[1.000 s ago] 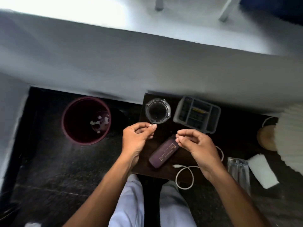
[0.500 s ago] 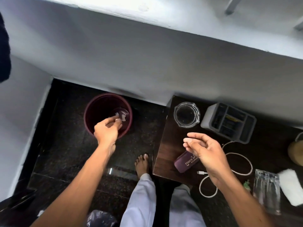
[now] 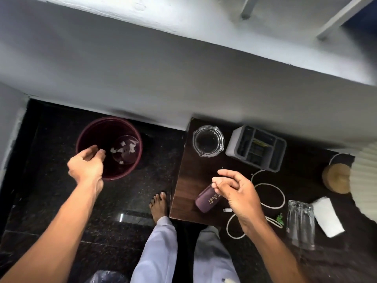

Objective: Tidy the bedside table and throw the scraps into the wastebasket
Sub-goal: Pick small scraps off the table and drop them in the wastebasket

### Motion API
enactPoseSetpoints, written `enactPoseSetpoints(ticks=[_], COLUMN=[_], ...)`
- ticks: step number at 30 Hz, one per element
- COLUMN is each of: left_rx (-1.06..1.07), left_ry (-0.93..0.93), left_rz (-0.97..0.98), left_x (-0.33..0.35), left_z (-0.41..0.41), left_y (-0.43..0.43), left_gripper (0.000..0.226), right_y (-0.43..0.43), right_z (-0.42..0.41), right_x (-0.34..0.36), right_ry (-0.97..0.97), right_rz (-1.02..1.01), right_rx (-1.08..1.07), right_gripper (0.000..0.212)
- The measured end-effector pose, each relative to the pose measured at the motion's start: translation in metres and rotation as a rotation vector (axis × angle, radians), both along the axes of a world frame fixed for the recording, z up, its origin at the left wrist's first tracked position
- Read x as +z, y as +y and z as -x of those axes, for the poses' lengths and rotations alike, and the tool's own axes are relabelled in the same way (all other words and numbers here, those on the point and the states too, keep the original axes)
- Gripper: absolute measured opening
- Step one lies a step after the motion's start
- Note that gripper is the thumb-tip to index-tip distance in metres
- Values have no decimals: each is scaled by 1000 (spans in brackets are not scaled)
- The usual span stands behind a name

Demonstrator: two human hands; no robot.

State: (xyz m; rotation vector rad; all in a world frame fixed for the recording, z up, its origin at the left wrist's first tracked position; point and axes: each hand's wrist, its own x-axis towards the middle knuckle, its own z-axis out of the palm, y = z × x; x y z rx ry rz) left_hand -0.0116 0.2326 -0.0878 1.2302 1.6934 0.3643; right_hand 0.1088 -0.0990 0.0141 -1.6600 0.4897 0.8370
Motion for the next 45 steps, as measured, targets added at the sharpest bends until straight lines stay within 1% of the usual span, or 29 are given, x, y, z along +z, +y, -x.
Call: enactPoseSetpoints(ticks=[3,5,7,10,14,16,17,19,21,23,32,35,40,45], left_rx=[-60,-114,-199,-318,-410,-472,-503,-573,-637,-660,-643,-643,-631,-632], left_ry=[-35,-99,-160,-230,-309,-335,-345,-365,-377,-379,-337,-342,-343,-352], left_rz=[28,81,148,230,335,400,434,488,508,511,485,473,450,456], left_x=[12,19,25,34,49,57,60,66,70,72,70,69,68,67], left_z=[-12,-22,-34,-52,-78,-89,-93,-100,-104,-108,-110,-108,-106,-104], left_y=[-30,-60,-98,-159,-238,-274,-289,-312,-328,-336,-353,-356,-359,-361], left_gripper=[22,18,17,10,13,13,13,13,14,15,16,16,16,13], right_y=[-18,-31,-48,-75,-118,-142,-154,-175,-193,-204,-214,-214,-216,-213], right_z=[1,4,5,7,1,-5,-8,-16,-25,-31,-36,-35,-32,-24], right_x=[0,-1,-2,-3,-4,-3,-1,1,1,0,-11,-16,-24,-30], right_ry=[6,-10,-47,-123,-226,-306,-349,-476,-594,-608,-615,-596,-561,-576], right_rz=[30,63,84,153,270,386,466,634,731,782,860,904,989,1001], right_rx=[-21,-21,-39,-36,-25,71,157,372,592,762,1251,1364,1461,1488], right_gripper=[20,18,16,15,14,14,14,14,13,14,21,22,19,11])
